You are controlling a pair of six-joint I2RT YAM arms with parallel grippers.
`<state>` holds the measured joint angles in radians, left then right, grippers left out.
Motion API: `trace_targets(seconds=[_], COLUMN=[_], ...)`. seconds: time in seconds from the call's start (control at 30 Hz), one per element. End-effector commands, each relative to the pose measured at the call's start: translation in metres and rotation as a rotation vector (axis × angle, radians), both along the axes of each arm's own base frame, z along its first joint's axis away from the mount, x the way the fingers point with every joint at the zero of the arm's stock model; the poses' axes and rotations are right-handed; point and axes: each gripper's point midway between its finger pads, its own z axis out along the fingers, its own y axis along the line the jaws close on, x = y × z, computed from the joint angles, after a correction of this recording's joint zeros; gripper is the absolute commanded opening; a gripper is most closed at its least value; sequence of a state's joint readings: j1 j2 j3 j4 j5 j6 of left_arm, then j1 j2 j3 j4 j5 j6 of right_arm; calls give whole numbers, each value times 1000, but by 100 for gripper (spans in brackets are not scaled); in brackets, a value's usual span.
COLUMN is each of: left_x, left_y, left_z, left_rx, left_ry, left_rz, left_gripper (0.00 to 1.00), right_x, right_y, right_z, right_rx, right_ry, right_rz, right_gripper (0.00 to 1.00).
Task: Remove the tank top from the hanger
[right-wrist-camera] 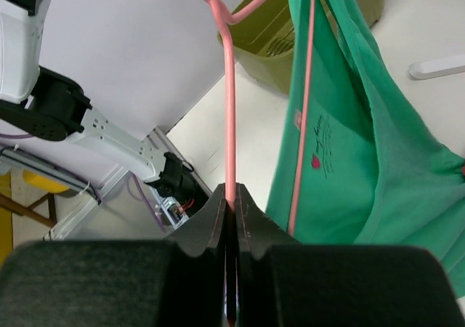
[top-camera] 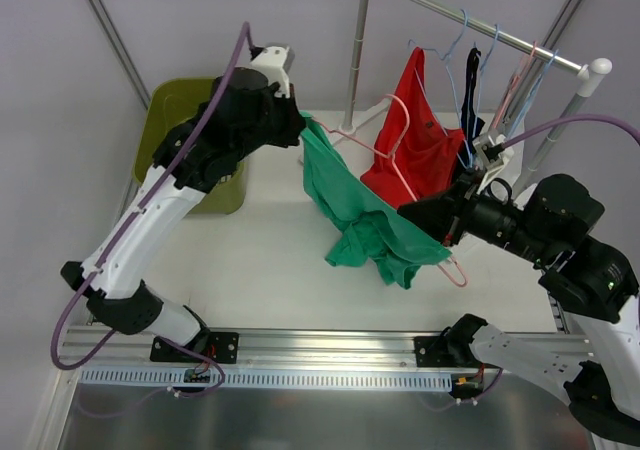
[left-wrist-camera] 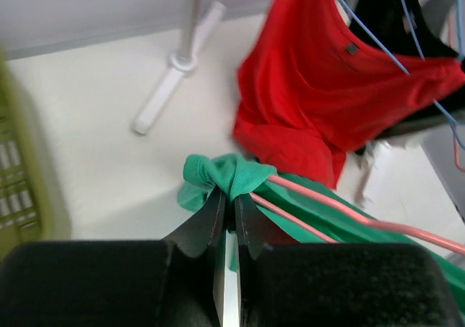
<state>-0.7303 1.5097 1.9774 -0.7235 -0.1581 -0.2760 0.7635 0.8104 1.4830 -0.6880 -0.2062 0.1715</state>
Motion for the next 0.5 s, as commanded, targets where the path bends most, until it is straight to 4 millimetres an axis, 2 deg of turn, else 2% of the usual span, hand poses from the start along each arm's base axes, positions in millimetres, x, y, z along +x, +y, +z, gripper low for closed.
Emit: trace_targets(seconds=[0.0, 0.07, 0.13, 0.23, 0.33, 0.37, 0.47], left_x=[4, 4, 6, -1, -15, -30, -68], left_y=[71, 91, 99, 91, 68, 50, 16], left_z=[34, 36, 34, 36, 36, 37, 47], left_rx=[-59, -100, -115, -132, -175, -211, -269], left_ry=[-97, -83, -65, -56, -19, 13, 19], left_rz=[295, 342, 347, 284, 142, 20, -254], left_gripper=[0, 0, 0, 0, 0, 0, 0], right_x=[-31, -42, -49, -55, -50, -48, -26], right_y=[-5, -12, -18, -17, -13, -16, -15], right_z=[37, 46, 54, 60, 62, 65, 70], right_rx=[70, 92, 114, 146, 184, 205, 247], right_ry=[-136, -171, -197, -219, -238, -256, -306], right_rz=[122, 138, 142, 167, 161, 138, 47], right_gripper=[0, 0, 0, 0, 0, 0, 0])
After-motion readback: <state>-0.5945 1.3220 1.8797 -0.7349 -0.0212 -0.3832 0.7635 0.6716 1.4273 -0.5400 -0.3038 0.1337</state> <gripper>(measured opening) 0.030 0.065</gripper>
